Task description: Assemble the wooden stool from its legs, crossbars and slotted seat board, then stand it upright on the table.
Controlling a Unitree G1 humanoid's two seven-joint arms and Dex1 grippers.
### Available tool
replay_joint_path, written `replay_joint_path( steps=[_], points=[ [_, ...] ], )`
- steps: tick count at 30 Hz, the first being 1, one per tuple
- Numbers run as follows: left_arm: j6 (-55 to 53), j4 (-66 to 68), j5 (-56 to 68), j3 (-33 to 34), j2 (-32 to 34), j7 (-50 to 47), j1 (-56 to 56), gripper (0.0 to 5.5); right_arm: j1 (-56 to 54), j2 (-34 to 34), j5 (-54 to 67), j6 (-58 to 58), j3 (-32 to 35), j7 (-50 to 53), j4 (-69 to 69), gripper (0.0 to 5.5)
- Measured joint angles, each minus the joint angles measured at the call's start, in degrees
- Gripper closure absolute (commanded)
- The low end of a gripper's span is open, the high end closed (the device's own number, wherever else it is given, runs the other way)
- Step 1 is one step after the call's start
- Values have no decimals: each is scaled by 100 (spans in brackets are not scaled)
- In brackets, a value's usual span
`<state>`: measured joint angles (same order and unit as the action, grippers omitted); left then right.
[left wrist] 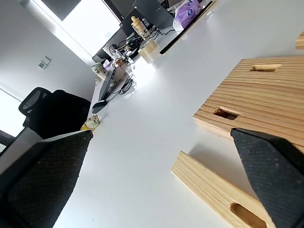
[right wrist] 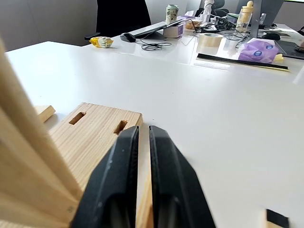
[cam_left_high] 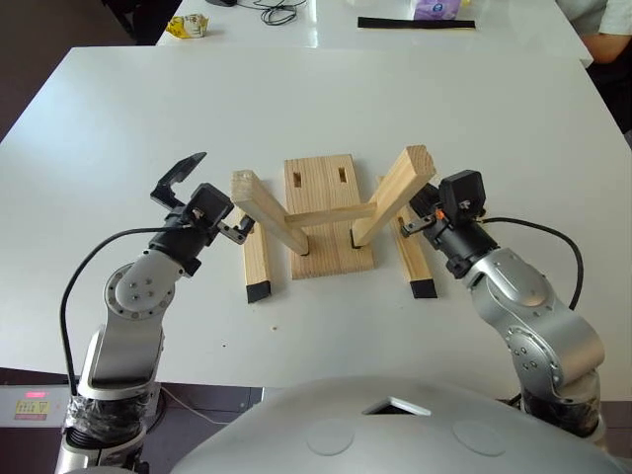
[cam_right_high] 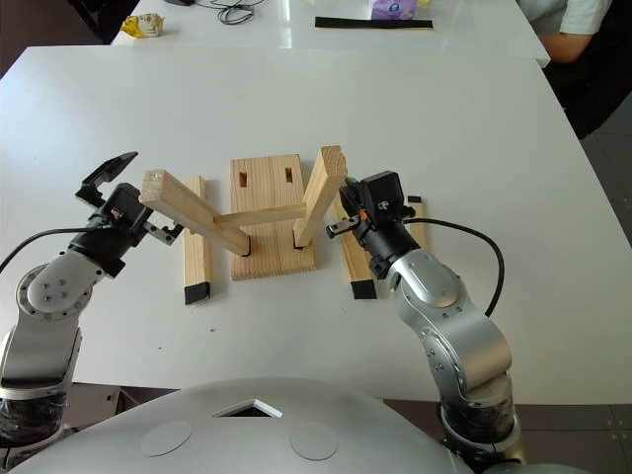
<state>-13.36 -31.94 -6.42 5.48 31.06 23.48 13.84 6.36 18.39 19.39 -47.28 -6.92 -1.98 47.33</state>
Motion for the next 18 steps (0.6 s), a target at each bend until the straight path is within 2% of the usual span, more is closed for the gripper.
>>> replay_joint_path(
  steps=[3, 5, 8, 12, 18],
  points=[
    [115, 188, 4, 231, -1, -69, -3, 10, -366, -14, 292, 196, 1065, -135, -98, 509],
    [180, 271, 4, 343, -6, -108, -4, 10, -1030, -160, 1075, 281, 1925, -131, -111, 509],
    [243, 297, 1, 350, -30, -128, 3, 10, -1915, -336, 2488, 293, 2604, 166, -111, 509],
    [306, 315, -3, 335, -62, -148, -9, 10, -2759, -348, 4244, 353, 2925, 799, -98, 509],
    [341, 452, -4, 305, -79, -156, -196, 10, -3731, 147, 6379, 953, 2849, 1749, 94, 509]
  ],
)
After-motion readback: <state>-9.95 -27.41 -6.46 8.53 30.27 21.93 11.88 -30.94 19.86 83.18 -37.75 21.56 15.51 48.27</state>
